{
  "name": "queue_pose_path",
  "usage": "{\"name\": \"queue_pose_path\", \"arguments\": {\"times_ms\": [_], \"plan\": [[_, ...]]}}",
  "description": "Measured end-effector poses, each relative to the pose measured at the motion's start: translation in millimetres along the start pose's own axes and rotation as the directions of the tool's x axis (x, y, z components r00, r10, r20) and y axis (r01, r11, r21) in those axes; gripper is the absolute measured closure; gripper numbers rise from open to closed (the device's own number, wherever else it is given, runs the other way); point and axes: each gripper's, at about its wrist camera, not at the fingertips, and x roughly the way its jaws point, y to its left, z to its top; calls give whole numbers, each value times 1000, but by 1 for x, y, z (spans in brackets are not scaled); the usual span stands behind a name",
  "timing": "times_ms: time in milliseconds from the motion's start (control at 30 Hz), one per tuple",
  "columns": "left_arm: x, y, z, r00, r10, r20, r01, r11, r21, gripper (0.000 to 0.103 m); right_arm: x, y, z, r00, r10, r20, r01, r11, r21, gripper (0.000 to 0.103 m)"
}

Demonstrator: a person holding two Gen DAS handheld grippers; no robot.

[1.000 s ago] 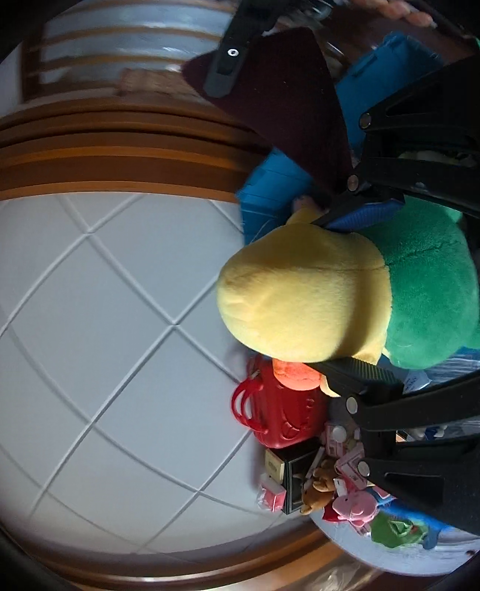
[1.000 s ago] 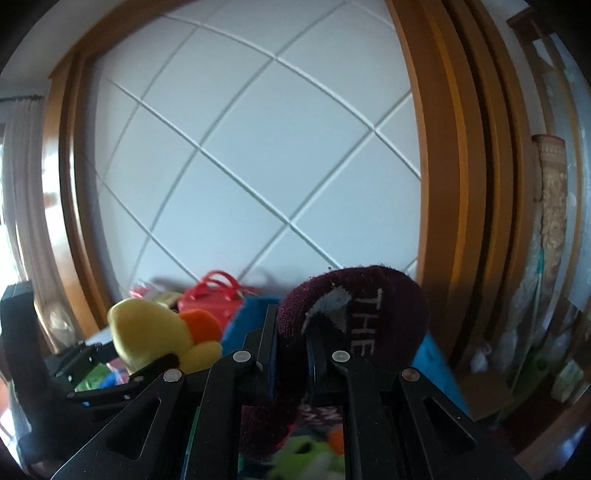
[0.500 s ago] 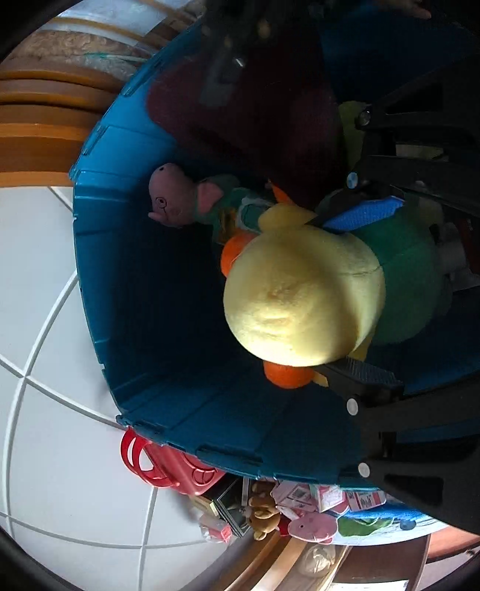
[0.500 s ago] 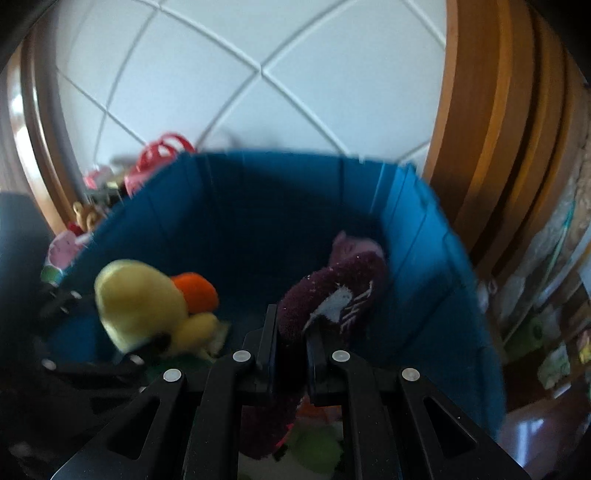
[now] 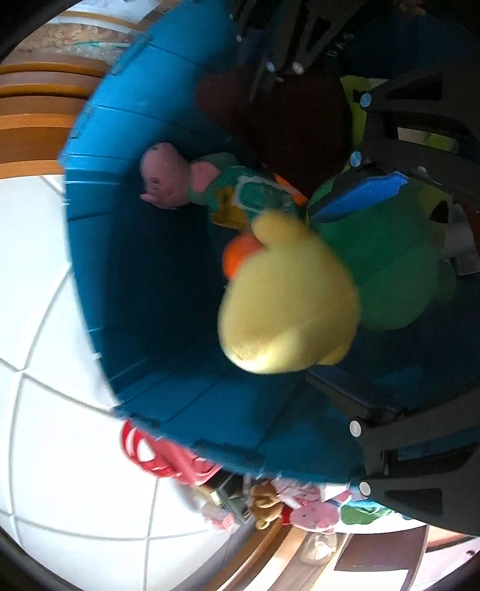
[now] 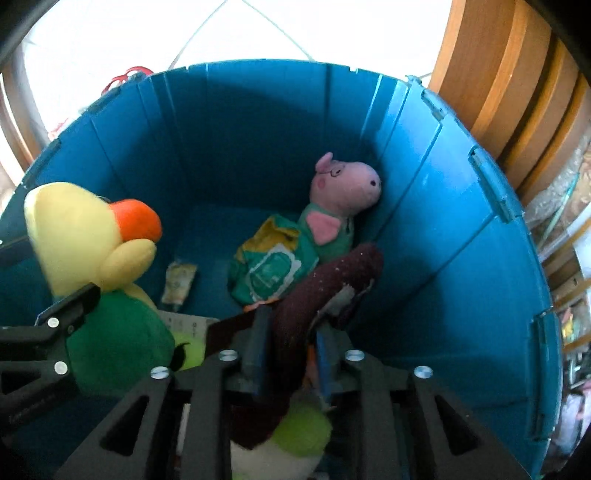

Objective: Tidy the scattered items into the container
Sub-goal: 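Lower the duck plush and maroon hat into the crate and open both grippers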

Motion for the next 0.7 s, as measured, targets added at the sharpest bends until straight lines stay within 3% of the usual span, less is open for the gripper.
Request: {"name": "queue_pose_path", "arguments": {"times_ms": [33,100,167,533,700], "plan": [[-7,0,1,999,18,40,-18,1000,3,24,-3,-1,0,1000,-5,13,5,1000,0,65],[-19,-1,1,993,42,112,-43,999,5,15,-10,-2,2,999,-17,48,17,1000,3,31],[-26,-3,0,988,37,150,-39,999,11,8,-14,-2,5,997,-18,71,18,1000,0,13],[-19,1,5,994,-13,112,14,1000,-9,8,-10,-7,7,999,-23,39,23,1000,20,4],[-18,10,6,992,-102,69,106,992,-63,8,-12,-15,6,998,53,17,-54,996,72,1]]}}
